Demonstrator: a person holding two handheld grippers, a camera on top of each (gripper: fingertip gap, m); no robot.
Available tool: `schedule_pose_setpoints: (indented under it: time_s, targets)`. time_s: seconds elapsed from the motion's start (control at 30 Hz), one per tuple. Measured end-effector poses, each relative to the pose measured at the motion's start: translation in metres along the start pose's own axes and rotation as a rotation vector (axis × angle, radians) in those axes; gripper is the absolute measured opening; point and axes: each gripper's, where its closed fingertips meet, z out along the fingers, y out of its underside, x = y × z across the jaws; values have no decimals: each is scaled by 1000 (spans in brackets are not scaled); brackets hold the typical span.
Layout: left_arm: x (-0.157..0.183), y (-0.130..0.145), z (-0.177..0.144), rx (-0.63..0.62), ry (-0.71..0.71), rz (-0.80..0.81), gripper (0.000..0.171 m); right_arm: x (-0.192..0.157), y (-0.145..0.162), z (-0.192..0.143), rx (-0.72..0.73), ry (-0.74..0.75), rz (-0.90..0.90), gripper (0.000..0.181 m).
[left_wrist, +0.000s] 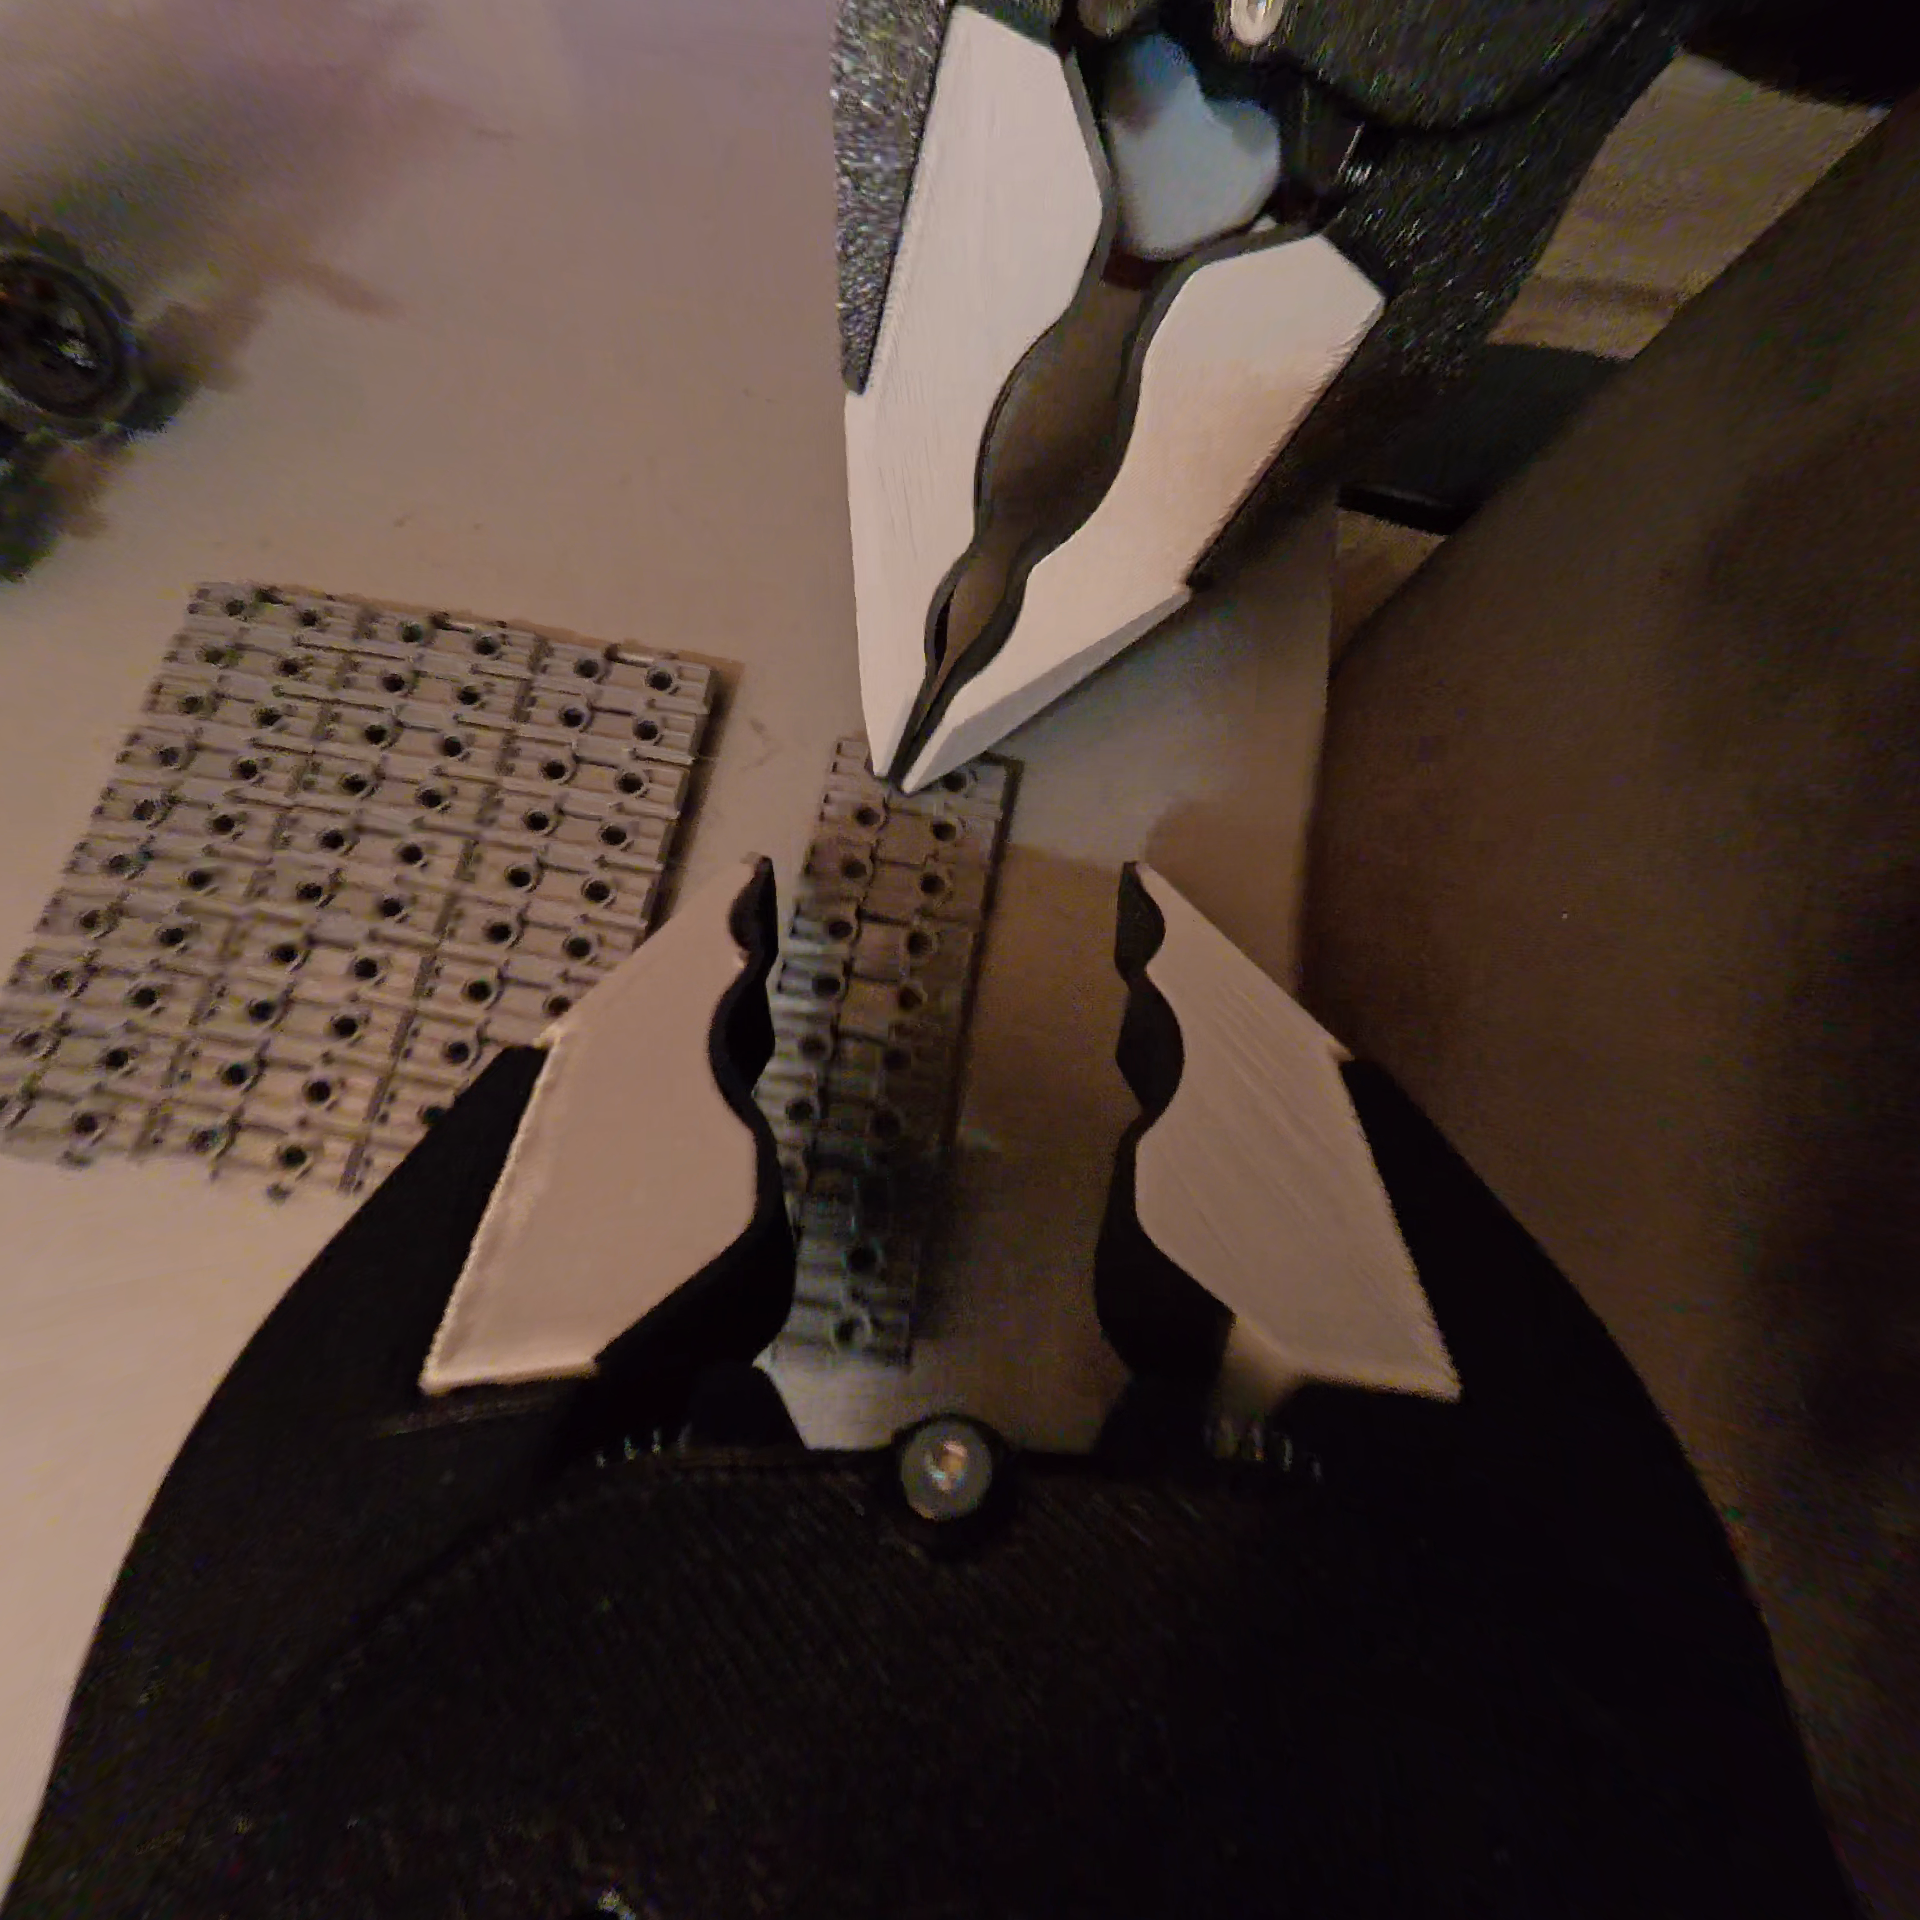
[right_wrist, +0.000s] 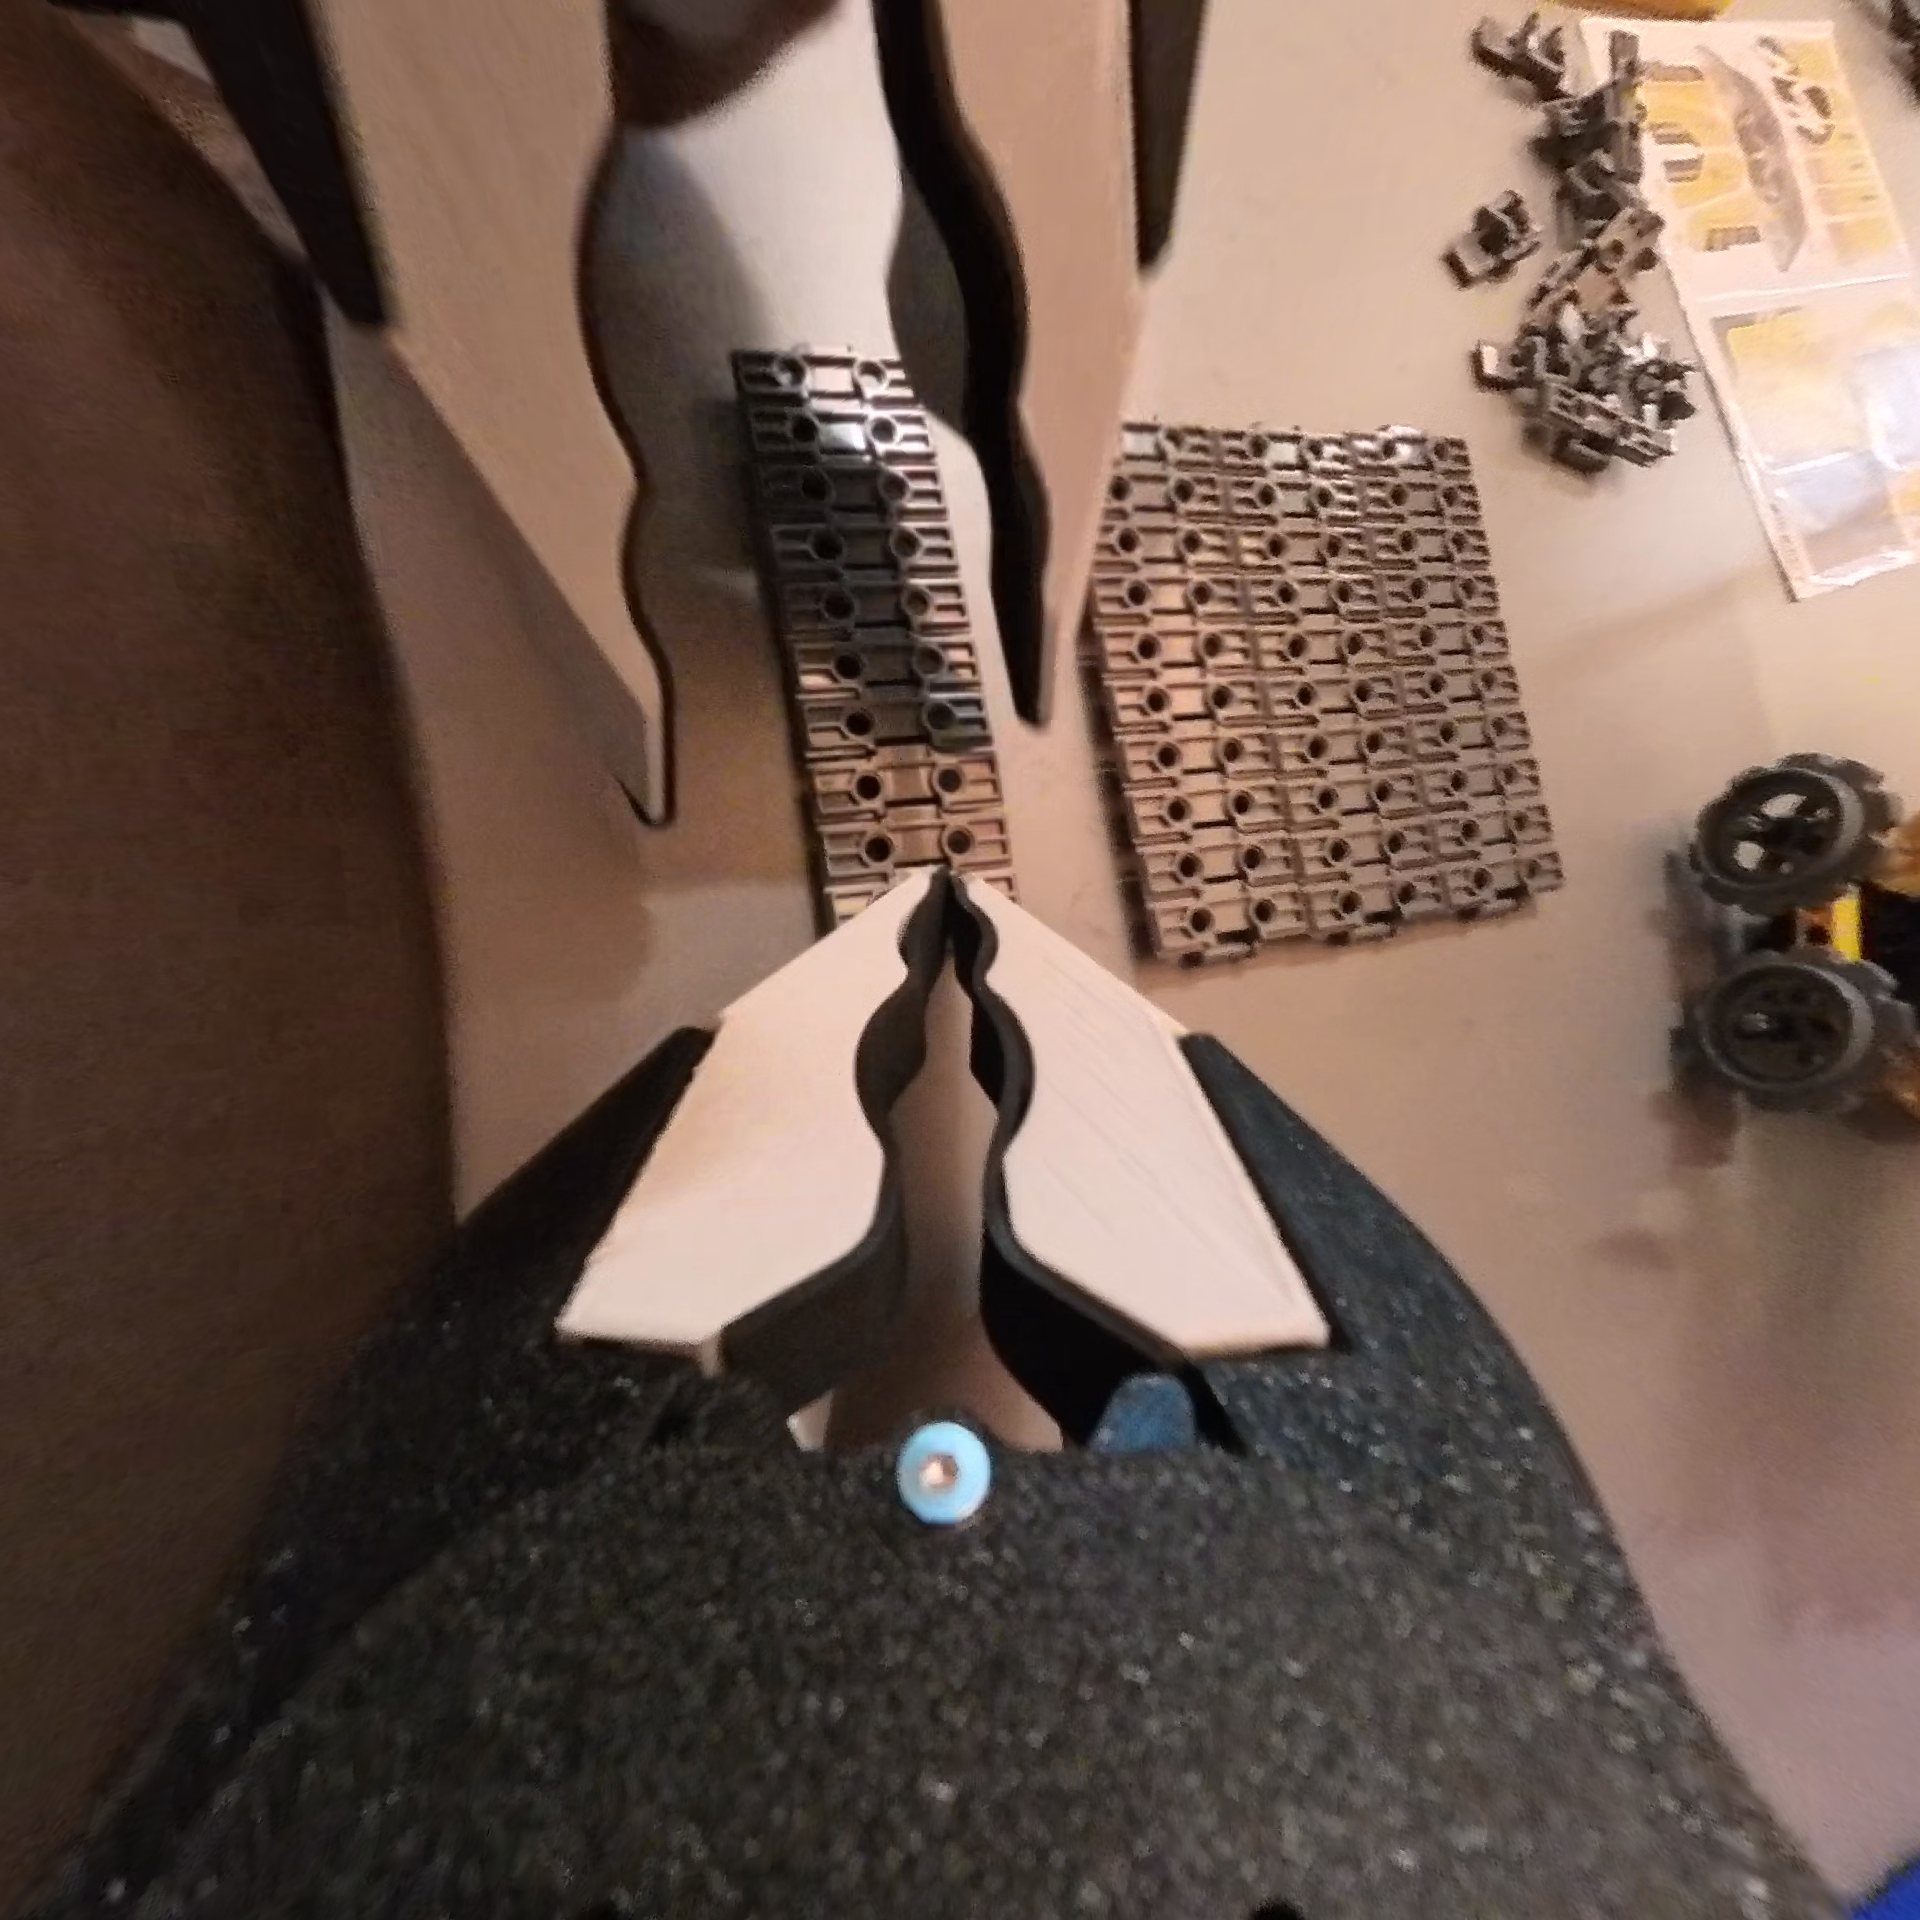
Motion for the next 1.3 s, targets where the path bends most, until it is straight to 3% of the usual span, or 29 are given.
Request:
schedule_pose_setpoints:
  time_s: [0.1, 0.23, 0.43, 0.8, 1.3]
  targets:
    - [-11, 8, -20, 22, -110, -22, 60, 12, 8, -3, -17, 97, -42, 0]
    - [-23, 27, -36, 23, -215, -84, 53, 18, 10, -3, 4, 78, 6, 0]
    - [-39, 50, -36, -65, -316, -111, 52, 24, 8, 1, 1, 98, 44, 0]
    - [-55, 52, -39, -35, -355, -178, 51, 25, 7, 2, -24, 100, 84, 0]
    - [-62, 46, -33, -35, -360, -154, 52, 34, 10, 2, -42, 110, 87, 0]
